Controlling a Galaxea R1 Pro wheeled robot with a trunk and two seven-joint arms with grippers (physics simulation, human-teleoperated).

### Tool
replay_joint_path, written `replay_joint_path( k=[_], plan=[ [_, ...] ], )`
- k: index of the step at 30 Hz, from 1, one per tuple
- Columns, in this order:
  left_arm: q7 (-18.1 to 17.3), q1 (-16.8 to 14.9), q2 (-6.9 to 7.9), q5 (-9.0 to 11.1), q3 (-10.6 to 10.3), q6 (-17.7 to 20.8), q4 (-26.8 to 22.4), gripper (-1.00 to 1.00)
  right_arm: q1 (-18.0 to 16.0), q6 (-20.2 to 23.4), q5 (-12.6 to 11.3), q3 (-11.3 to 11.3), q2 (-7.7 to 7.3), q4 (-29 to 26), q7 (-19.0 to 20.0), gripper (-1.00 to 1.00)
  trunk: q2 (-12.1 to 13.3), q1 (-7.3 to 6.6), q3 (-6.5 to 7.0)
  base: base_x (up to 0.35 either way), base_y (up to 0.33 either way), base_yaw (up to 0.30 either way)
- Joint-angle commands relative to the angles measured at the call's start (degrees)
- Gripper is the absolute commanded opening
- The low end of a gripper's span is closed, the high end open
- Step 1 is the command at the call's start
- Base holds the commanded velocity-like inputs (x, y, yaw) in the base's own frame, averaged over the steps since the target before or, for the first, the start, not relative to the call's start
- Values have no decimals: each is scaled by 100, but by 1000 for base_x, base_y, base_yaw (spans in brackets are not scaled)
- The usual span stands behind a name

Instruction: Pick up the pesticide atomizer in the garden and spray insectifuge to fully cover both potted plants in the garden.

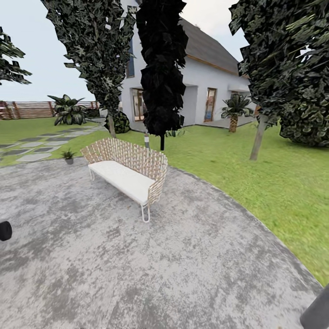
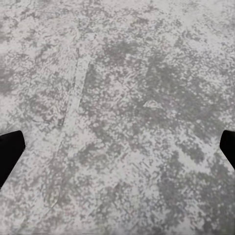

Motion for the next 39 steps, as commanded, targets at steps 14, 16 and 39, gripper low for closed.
replay_joint_path(
  k=[14, 16, 39],
  plan=[
    [3, -5, 2, -4, -15, -19, 7, 100, -2, -14, 3, 2, 0, 2, -16, 100, -3, 0, -6, 0, 0, 283],
    [3, -5, 2, -4, -16, -19, 7, 100, -2, -14, 3, 2, 0, 2, -16, 100, -3, 0, -6, 0, 0, 283],
    [3, -5, 2, -4, -19, -19, 7, 100, -2, -14, -4, 2, 0, -7, -16, 100, -3, 0, -6, 0, 0, 283]
  ],
)
